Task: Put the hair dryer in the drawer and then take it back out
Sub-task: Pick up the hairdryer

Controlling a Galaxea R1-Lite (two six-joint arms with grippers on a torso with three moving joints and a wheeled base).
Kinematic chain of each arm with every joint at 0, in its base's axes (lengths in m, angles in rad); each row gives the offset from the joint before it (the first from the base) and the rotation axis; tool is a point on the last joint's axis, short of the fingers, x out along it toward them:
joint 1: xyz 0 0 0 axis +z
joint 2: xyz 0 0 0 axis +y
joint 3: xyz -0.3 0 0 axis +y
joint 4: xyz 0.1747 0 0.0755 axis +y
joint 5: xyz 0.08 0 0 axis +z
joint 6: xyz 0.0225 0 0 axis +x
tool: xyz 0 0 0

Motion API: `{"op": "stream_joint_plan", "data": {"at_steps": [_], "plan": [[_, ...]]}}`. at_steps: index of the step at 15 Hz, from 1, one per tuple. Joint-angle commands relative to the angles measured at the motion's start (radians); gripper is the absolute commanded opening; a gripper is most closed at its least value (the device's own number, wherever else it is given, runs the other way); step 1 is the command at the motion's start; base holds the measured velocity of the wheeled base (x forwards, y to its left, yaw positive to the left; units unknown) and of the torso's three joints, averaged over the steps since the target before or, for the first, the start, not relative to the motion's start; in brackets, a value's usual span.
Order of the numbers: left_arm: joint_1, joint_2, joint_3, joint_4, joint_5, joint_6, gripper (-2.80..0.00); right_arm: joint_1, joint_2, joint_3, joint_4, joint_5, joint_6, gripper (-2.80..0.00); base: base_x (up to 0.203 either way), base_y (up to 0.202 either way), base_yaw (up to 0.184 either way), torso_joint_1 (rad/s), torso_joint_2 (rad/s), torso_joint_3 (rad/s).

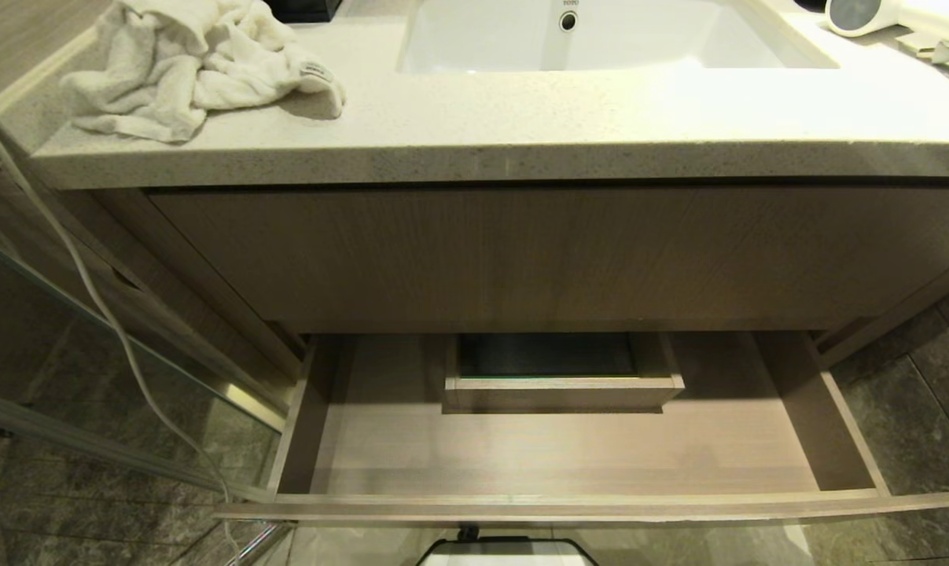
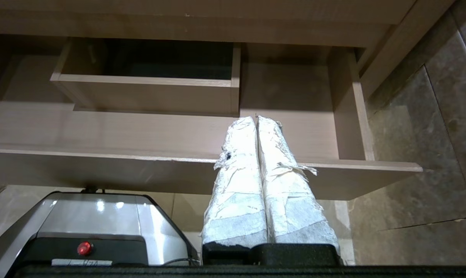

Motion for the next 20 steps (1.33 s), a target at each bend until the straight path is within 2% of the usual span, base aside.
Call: {"op": "stream_joint_plan", "data": {"at_steps": [1,5,10,20], "plan": [[0.000,0.001,0.002,0.001,0.000,0.000,-2.80,0.000,0.001,0.000,0.002,0.001,-0.002,-2.80,0.000,0.000,0.000,0.276,-0.44,-0.163],[0.000,0.001,0.002,0.001,0.000,0.000,-2.80,-0.001,0.001,0.000,0.002,0.000,-0.002,-2.80,0.000,0.000,0.000,0.097,-0.49,-0.185],[0.000,0.001,0.002,0.001,0.000,0.000,-2.80,0.001,0.001,0.000,0.002,0.002,-0.002,-2.80,0.000,0.000,0.000,0.458,-0.52,-0.227],[0.000,0.001,0.002,0.001,0.000,0.000,-2.80,-0.001,0.001,0.000,0.001,0.003,-0.001,-2.80,0.000,0.000,0.000,0.316,-0.55,-0.240]]}}
